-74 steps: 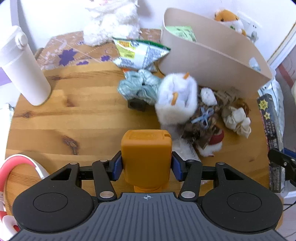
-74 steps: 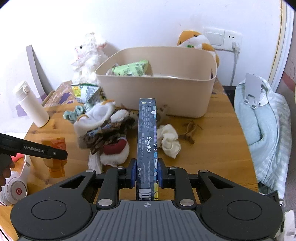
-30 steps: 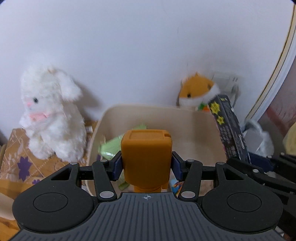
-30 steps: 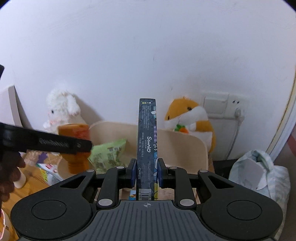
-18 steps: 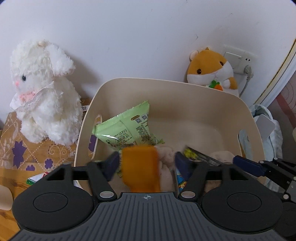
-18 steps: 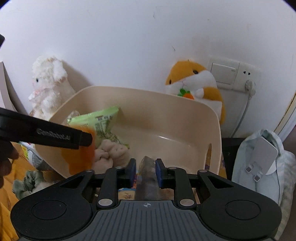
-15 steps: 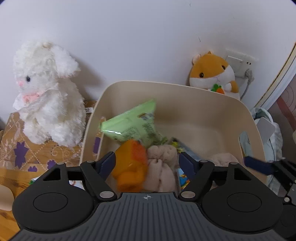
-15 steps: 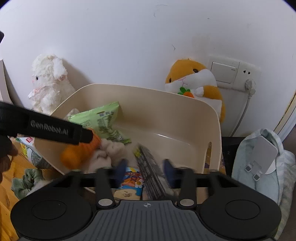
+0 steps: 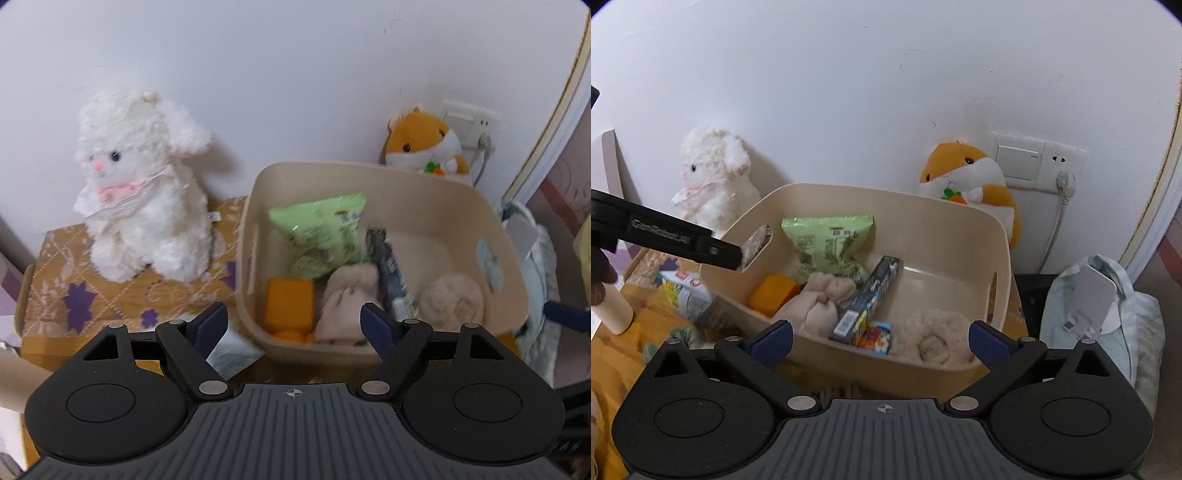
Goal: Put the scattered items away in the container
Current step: 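Lift both items over the basket and open both tools to drop them, then grasp the white snack bag with left tool while right tool grasps brown hair clip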
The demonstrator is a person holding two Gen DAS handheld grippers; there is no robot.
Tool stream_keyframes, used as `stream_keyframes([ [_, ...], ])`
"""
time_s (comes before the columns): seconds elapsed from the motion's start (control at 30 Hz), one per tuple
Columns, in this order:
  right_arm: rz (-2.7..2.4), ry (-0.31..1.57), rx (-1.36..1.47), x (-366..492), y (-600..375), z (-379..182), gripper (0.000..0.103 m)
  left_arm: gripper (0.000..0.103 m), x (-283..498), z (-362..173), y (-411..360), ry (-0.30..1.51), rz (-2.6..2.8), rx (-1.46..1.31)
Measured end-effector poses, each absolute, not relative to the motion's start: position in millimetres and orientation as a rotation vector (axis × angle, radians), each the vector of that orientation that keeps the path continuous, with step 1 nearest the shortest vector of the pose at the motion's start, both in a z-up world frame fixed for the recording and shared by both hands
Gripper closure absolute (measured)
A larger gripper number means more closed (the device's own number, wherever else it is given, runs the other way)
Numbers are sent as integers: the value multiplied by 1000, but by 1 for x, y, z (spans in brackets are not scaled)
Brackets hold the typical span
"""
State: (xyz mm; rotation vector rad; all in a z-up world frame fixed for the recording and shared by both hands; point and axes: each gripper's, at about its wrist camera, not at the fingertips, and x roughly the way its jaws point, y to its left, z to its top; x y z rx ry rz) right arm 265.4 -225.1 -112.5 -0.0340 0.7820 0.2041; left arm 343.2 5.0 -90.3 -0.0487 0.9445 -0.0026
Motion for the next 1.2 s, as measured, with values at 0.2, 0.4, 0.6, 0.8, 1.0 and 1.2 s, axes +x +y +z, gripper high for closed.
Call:
stream_keyframes([
  [0.2,181,836,-35,241,-230,-128,0,23,323,-101,32,968,11,20],
  [0.4,158,902,-39,228,-237,-147,0,23,313,-109,53,993,-17,110],
  [0.6,150,943,-37,228,-243,-160,0,23,312,-120,54,1002,-71,333],
  [0.8,140,974,-26,235,-250,-173,0,23,311,-139,45,950,-101,651],
  [1.0,107,982,6,247,-258,-184,0,23,321,-158,35,907,-153,852],
  [1.2,43,1013,67,265,-267,-200,0,23,336,-176,28,926,-207,907],
])
